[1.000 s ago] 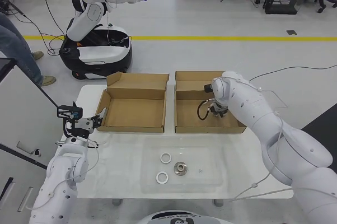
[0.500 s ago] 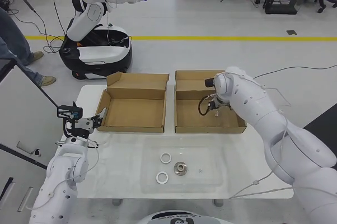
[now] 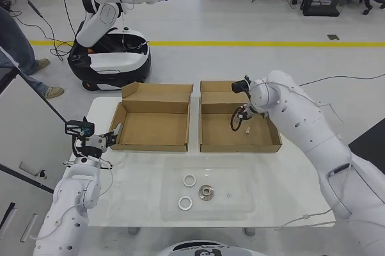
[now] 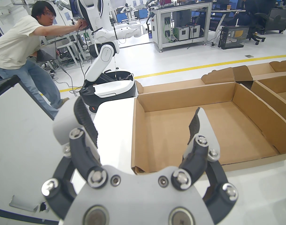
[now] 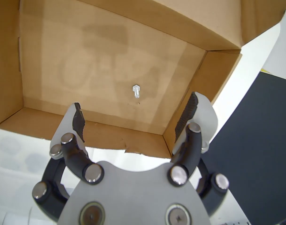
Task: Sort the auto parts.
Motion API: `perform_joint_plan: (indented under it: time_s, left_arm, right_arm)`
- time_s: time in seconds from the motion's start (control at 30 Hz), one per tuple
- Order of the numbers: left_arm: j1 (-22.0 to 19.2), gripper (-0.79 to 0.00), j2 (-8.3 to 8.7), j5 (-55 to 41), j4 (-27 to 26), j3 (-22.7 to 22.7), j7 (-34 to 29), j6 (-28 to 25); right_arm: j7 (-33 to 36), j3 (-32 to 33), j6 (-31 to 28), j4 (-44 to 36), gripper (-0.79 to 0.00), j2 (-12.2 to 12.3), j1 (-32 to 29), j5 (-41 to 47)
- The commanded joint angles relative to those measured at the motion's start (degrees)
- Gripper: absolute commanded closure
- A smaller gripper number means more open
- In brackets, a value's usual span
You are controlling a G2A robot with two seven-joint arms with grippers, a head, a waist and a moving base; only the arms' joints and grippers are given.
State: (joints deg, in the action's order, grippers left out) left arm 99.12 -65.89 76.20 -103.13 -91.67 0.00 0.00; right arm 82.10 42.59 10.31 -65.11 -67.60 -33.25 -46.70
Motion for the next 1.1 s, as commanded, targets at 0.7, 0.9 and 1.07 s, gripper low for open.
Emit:
perform_joint_plan:
  time_s: [0.7, 0.9, 1.07]
  left_arm:
    - [0.0, -0.785, 0.0, 0.0, 0.0, 0.0, 0.0, 0.0]
    - [0.0, -0.785, 0.0, 0.0, 0.0, 0.0, 0.0, 0.0]
    - [0.0, -0.785, 0.0, 0.0, 0.0, 0.0, 0.0, 0.0]
  right_arm:
    - [5.9, 9.43, -2.74, -18.39, -0.785, 4.68, -10.34, -2.17]
    - [5.9, 7.83, -10.61, -17.38, -0.785, 5.56, -7.69, 1.11]
    - [5.9, 2.66, -16.64, -18.47, -0.785, 7.01, -3.79, 5.99]
